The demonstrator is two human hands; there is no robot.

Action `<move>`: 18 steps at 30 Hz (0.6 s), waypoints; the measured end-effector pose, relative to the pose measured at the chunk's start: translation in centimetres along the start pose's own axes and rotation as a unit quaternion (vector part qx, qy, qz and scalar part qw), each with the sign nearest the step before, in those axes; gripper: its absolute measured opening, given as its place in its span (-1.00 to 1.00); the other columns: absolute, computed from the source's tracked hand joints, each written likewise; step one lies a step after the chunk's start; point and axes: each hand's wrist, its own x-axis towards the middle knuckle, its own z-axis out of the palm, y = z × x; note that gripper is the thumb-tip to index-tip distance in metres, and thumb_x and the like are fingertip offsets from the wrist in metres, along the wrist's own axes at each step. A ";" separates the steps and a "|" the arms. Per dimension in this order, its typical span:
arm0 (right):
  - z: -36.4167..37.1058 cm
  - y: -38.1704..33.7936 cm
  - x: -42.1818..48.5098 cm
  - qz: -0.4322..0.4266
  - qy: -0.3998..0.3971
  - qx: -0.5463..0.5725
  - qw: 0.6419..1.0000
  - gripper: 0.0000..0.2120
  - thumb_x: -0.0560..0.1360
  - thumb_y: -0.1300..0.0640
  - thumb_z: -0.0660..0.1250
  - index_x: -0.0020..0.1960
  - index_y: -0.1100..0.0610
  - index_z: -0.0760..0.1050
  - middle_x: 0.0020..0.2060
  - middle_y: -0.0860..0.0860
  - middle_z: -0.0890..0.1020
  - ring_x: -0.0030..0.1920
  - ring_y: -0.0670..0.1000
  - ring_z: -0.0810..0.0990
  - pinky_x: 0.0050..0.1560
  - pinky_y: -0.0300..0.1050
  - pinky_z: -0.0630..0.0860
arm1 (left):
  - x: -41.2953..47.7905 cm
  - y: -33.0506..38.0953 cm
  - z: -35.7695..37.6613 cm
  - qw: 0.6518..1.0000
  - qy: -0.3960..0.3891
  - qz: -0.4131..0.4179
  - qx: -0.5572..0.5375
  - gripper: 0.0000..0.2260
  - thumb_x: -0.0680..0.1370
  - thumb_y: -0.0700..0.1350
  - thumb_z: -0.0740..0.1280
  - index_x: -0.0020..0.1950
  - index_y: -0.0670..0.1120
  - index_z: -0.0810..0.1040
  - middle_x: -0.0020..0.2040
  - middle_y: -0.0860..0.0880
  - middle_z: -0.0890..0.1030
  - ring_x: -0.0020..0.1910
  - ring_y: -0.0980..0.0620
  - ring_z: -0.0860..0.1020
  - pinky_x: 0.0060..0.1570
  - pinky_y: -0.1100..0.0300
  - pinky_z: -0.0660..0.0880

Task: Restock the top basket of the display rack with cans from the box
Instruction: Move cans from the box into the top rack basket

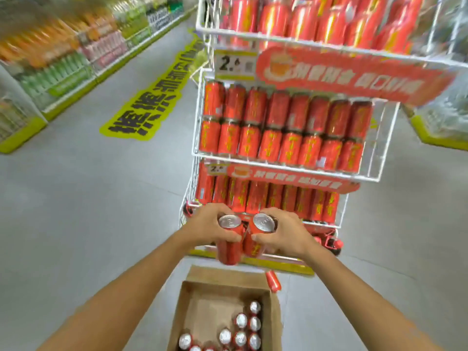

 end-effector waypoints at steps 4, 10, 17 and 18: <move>-16.8 -10.2 1.3 -0.064 0.080 -0.030 0.994 -0.45 0.31 -0.17 0.61 0.22 0.00 0.60 -0.06 -0.21 0.64 -0.05 -0.13 0.57 -0.08 -0.27 0.40 | 3.3 18.6 -9.4 0.994 0.024 0.107 0.029 -0.58 0.24 -0.01 0.69 0.03 0.00 0.67 -0.09 0.03 0.69 -0.17 0.20 0.59 -0.07 0.08 0.57; -34.9 -17.7 4.5 -0.137 0.166 -0.015 0.976 -0.46 0.33 -0.15 0.63 0.22 0.04 0.62 -0.05 -0.10 0.69 -0.06 -0.06 0.63 0.04 -0.08 0.54 | 9.1 35.9 -17.1 0.980 0.049 0.194 0.008 -0.58 0.28 -0.08 0.67 0.07 -0.08 0.64 -0.15 0.00 0.62 -0.19 0.16 0.53 -0.13 0.20 0.48; -44.3 -18.7 12.8 -0.177 0.203 0.036 0.962 -0.58 0.31 -0.27 0.56 -0.17 0.09 0.66 -0.39 -0.12 0.63 -0.37 -0.18 0.52 -0.24 -0.11 0.47 | 17.8 43.9 -20.7 0.978 0.050 0.202 -0.013 -0.65 0.36 -0.23 0.62 0.13 -0.10 0.71 0.05 -0.11 0.72 -0.02 0.09 0.60 0.05 0.16 0.52; -44.7 -18.5 14.1 -0.175 0.212 0.030 0.961 -0.52 0.30 -0.29 0.53 -0.20 0.14 0.64 -0.43 -0.09 0.57 -0.39 -0.17 0.44 -0.29 -0.09 0.38 | 19.3 43.7 -20.9 0.979 0.063 0.193 -0.031 -0.61 0.33 -0.21 0.64 0.14 -0.12 0.70 0.05 -0.11 0.72 -0.01 0.07 0.61 0.09 0.10 0.53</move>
